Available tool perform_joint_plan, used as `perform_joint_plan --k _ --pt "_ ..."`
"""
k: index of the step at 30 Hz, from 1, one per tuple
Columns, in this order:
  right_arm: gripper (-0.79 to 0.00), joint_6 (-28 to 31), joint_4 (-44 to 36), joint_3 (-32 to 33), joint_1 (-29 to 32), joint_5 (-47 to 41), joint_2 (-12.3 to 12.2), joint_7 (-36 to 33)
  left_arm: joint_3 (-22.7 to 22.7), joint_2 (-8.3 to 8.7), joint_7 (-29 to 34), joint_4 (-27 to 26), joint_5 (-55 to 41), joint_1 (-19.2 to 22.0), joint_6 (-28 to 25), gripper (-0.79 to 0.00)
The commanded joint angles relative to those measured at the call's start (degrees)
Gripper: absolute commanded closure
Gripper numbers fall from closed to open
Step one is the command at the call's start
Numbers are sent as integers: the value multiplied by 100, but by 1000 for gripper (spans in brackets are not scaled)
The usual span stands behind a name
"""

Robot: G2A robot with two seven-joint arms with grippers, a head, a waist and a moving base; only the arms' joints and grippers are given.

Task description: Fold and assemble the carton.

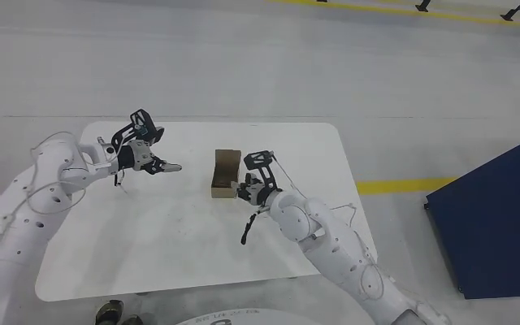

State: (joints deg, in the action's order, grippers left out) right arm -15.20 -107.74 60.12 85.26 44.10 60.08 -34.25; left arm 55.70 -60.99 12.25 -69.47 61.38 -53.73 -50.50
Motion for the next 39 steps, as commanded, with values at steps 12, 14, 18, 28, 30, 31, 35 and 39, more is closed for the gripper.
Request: perform_joint_plan --k 12,14,18,28,30,31,35,39 --pt "-329 -867 756 -826 -809 651 315 48 -69 -29 -29 6 -30 -45 -20 -785" --pt "-311 -976 842 -907 -884 718 358 66 -111 -44 -28 5 -48 -37 -35 -785" --pt "-203 -1106 975 -991 -949 852 415 79 -125 -52 -24 9 -67 -28 -35 -785" --pt "0 -225 651 -699 -501 1042 325 157 -125 -52 -24 9 -67 -28 -35 -785" --pt "0 74 540 -585 -346 1125 275 123 -125 -52 -24 9 -67 -28 -35 -785" --pt "0 187 491 -535 -265 1216 250 111 -125 -52 -24 9 -67 -28 -35 -785" --pt "0 788 235 -440 90 1619 149 -16 -125 -52 -24 9 -67 -28 -35 -785" --pt "0 981 40 -353 368 1896 97 29 -125 -52 -24 9 -67 -28 -35 -785"
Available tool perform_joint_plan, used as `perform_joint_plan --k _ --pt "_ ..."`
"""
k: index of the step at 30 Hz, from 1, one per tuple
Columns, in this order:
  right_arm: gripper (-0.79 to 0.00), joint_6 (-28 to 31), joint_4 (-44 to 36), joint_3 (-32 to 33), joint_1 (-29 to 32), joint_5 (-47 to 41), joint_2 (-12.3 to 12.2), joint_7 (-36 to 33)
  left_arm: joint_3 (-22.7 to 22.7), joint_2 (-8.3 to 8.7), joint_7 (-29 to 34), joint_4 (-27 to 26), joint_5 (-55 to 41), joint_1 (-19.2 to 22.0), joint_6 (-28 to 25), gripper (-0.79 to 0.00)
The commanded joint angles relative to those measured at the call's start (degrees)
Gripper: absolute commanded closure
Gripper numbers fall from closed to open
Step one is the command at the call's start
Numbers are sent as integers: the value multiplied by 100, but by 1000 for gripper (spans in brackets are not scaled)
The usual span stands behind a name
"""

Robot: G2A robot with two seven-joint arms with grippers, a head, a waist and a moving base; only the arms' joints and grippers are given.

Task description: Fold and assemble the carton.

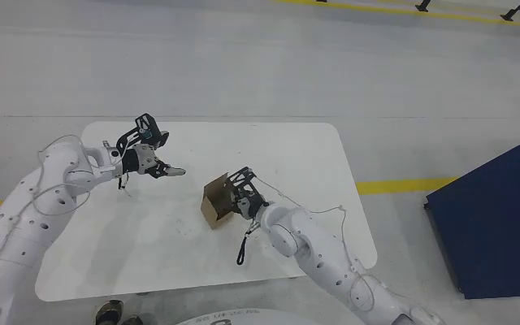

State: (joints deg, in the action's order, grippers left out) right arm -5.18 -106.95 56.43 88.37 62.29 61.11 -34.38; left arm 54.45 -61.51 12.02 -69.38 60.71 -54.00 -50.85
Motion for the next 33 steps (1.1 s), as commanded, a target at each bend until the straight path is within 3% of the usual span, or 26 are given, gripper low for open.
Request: perform_joint_plan --k 1,15,20,27,33 --pt "0 -43 -80 -1 127 165 -9 85 0 0 0 0 0 0 0 -785" --pt "-265 -184 -139 -169 155 638 66 155 0 0 0 0 0 0 0 -785" --pt "-259 -190 -266 -121 232 512 90 378 0 0 0 0 0 0 0 -785" --pt "-268 343 -707 435 754 -98 -3 769 0 0 0 0 0 0 0 -785" --pt "-114 670 -957 727 1041 -246 -58 846 0 0 0 0 0 0 0 -785"
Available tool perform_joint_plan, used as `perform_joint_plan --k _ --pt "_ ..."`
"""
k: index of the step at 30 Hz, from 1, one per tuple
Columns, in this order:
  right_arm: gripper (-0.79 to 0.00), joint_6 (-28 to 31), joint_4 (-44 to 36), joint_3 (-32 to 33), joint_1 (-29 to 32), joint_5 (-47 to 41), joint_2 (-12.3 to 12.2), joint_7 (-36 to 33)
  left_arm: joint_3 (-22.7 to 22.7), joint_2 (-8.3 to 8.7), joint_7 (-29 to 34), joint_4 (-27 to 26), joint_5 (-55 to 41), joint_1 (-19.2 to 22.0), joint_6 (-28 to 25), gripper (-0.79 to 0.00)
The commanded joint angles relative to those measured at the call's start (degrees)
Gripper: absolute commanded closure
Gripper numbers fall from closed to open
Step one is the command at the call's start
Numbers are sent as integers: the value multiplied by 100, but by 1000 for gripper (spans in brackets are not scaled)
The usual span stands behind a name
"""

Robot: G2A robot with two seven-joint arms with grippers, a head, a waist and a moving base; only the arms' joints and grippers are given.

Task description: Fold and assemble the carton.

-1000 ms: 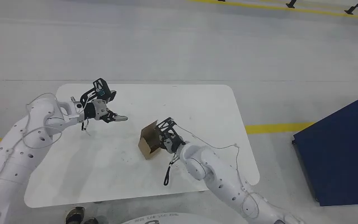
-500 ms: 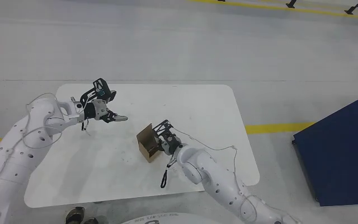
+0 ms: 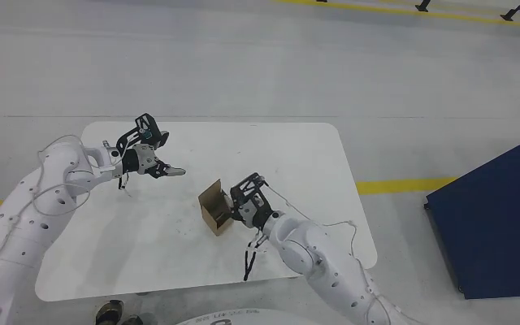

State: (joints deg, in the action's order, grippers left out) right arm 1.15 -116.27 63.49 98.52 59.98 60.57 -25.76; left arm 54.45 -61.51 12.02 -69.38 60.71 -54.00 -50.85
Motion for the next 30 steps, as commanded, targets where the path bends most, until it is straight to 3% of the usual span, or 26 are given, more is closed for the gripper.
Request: perform_joint_plan --k 1,2,8,12,21,30 --pt "-89 128 -53 20 48 -40 -9 -55 0 0 0 0 0 0 0 -785" --pt "0 240 -80 12 63 -75 -13 -92 0 0 0 0 0 0 0 -785" --pt "0 643 -50 -97 -36 -296 -7 -336 0 0 0 0 0 0 0 -785" --pt "0 1185 -30 -71 -144 -1264 3 -517 0 0 0 0 0 0 0 -785" --pt "0 1185 -30 -71 -144 -1264 3 -517 0 0 0 0 0 0 0 -785" --pt "0 -58 143 -649 -764 -712 124 -1719 0 0 0 0 0 0 0 -785"
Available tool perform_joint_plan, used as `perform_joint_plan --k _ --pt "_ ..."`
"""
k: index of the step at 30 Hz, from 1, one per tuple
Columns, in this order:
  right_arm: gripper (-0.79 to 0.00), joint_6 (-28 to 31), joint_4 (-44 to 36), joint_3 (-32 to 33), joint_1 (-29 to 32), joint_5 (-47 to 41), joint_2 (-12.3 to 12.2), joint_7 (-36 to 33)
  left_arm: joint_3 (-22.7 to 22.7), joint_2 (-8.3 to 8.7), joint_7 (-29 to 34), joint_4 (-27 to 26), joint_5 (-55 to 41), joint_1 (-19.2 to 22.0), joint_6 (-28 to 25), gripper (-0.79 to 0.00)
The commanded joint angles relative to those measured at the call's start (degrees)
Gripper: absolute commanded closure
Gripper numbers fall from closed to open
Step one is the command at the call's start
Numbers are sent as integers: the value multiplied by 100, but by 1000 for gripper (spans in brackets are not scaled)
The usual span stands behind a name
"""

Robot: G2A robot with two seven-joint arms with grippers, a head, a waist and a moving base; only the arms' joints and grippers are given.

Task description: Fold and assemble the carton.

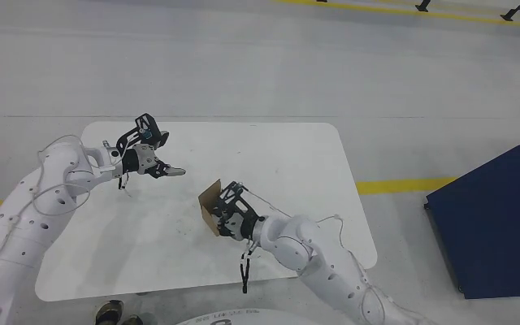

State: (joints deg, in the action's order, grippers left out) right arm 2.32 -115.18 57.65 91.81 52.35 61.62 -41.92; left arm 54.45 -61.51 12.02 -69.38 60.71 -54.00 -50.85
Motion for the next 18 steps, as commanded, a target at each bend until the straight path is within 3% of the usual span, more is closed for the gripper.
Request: perform_joint_plan --k 1,18 --pt "0 -325 63 -144 -177 120 41 -199 0 0 0 0 0 0 0 -785" --pt "0 -2831 594 -1336 -1797 410 539 -2520 0 0 0 0 0 0 0 -785"
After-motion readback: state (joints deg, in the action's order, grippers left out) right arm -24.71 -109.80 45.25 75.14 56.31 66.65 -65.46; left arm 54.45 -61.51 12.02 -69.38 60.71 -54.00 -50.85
